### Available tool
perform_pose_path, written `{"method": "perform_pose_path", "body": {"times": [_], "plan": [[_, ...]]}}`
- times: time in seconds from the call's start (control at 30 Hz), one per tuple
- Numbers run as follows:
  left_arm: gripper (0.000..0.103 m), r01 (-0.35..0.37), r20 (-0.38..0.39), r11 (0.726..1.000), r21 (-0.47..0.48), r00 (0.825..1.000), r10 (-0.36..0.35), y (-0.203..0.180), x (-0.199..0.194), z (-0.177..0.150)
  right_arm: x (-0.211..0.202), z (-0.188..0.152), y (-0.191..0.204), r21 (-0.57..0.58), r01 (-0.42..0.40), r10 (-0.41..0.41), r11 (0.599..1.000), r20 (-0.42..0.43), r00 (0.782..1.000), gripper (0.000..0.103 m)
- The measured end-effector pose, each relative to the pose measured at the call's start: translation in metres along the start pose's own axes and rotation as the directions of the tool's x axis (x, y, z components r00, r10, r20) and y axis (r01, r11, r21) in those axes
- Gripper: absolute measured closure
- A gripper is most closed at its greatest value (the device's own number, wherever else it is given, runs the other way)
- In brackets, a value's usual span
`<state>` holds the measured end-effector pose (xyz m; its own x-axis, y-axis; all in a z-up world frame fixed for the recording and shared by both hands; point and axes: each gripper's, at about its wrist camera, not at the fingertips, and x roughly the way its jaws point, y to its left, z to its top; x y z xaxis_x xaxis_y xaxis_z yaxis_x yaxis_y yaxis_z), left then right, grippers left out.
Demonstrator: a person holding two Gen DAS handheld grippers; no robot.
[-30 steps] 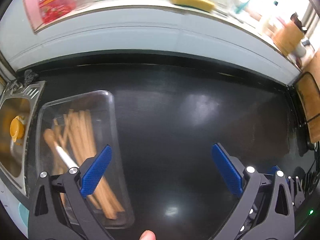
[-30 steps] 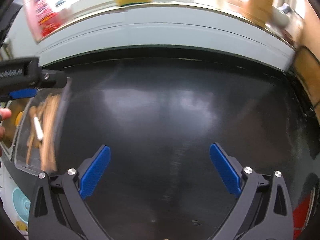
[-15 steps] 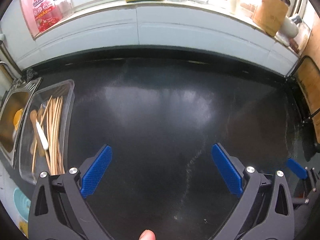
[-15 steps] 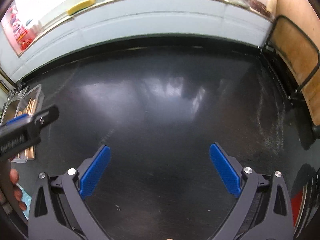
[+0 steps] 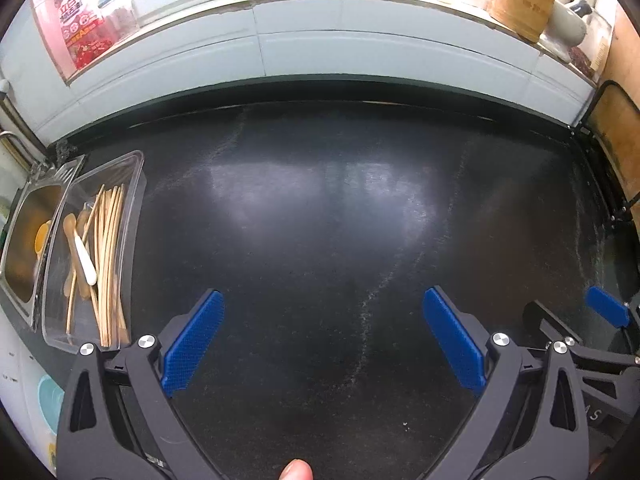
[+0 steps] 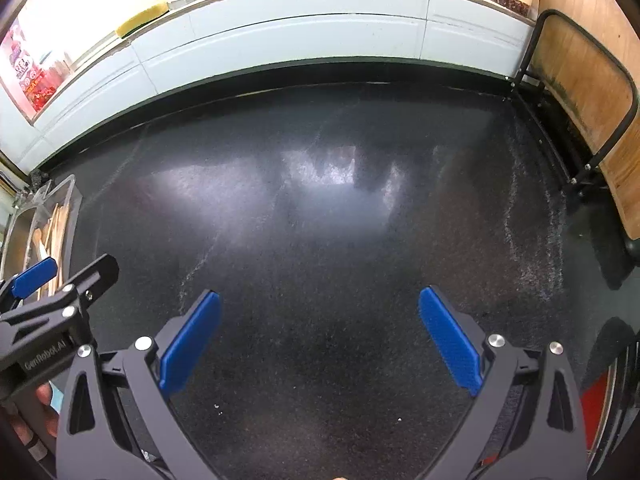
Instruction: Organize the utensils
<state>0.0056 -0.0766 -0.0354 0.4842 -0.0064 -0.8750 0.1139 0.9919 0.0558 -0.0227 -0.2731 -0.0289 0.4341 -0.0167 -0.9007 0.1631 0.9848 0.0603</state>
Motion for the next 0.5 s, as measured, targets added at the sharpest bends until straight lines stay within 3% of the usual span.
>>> {"method": "perform_pose_path", "body": {"times": [0.5], "plan": [[0.006,-0.039,-0.029,0.999,0.01,0.999,0.039,0.028,0.013,0.011,0.014,0.021,0.007,0.064,0.041,-0.04,0.997,-0.021,0.999,0.007]]}}
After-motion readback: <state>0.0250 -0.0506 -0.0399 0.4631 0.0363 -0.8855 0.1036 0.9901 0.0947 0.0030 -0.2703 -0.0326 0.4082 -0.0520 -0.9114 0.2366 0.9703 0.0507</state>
